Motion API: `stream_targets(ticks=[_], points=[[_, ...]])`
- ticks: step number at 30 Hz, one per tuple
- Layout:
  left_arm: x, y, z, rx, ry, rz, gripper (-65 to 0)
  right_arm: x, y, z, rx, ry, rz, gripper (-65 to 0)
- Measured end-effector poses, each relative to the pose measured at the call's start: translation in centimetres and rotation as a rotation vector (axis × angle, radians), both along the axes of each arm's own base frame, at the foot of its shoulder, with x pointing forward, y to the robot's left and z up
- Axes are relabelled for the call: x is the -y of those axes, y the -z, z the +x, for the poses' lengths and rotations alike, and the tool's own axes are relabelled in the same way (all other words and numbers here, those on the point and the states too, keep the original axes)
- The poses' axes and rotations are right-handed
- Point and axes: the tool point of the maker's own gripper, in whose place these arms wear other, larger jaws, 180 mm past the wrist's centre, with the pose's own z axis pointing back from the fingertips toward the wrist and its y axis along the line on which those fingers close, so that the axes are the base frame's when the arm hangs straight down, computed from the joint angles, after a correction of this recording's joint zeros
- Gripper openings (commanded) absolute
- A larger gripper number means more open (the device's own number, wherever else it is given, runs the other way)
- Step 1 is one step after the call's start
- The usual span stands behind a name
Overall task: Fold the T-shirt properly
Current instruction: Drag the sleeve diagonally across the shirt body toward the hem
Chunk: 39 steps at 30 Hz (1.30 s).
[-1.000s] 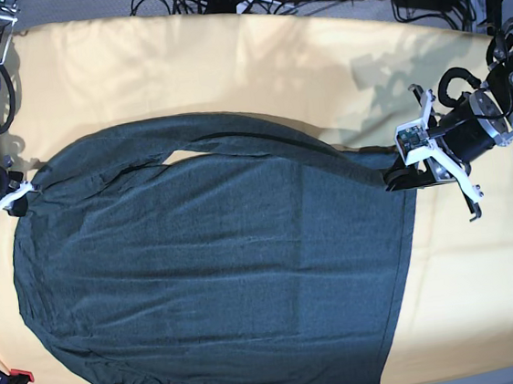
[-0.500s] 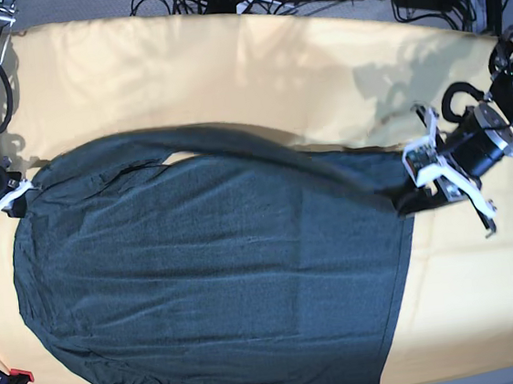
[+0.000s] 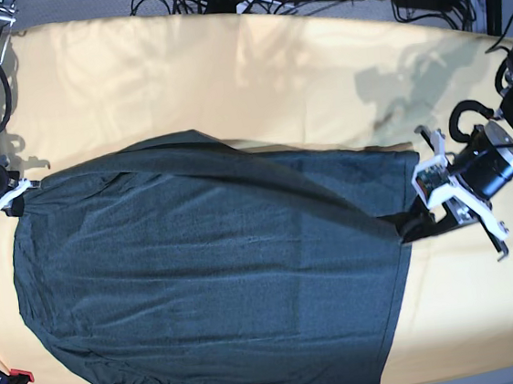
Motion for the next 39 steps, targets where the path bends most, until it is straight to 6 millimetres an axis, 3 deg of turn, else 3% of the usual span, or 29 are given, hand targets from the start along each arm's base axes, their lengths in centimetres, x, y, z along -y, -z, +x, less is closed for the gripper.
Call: stream_targets(ticks=[5,8,12,21,25,31,39], points=[[0.2,-3.0,1.1,0.059,-0.017,-0.076,-65.0,-0.1,0.0,0.0,-0.001,-0.004,0.0,-65.0],[0.2,-2.8,1.3,0.02,-0.008,-0.142,-65.0,-0.4,0.1,0.0,-0.004,-0.023,0.002,-65.0],[-1.1,-1.8,3.2,-0.008,-0.056,-0.197,-65.0,-0.4,0.1,0.0,-0.007,-0.026,0.001,-65.0],[-1.6,-4.1,7.9,-0.067,-0.059,-0.397,-65.0,-0.2,0.2,-0.2,-0.017,-0.022,-0.013,-65.0],[-0.8,-2.2,10.0,-0.128,-0.069,-0.452,-65.0,-0.3,0.2,-0.1,-0.017,-0.032,-0.013,-65.0],[1.6,3.1,13.3,-0.234,-0.11,-0.448,-65.0,-0.4,0.2,-0.1,-0.016,-0.038,-0.011,-65.0],[2.6,5.3,17.1,-0.276,-0.178,-0.522,-65.0,-0.4,0.2,-0.1,-0.017,-0.039,-0.012,-65.0]])
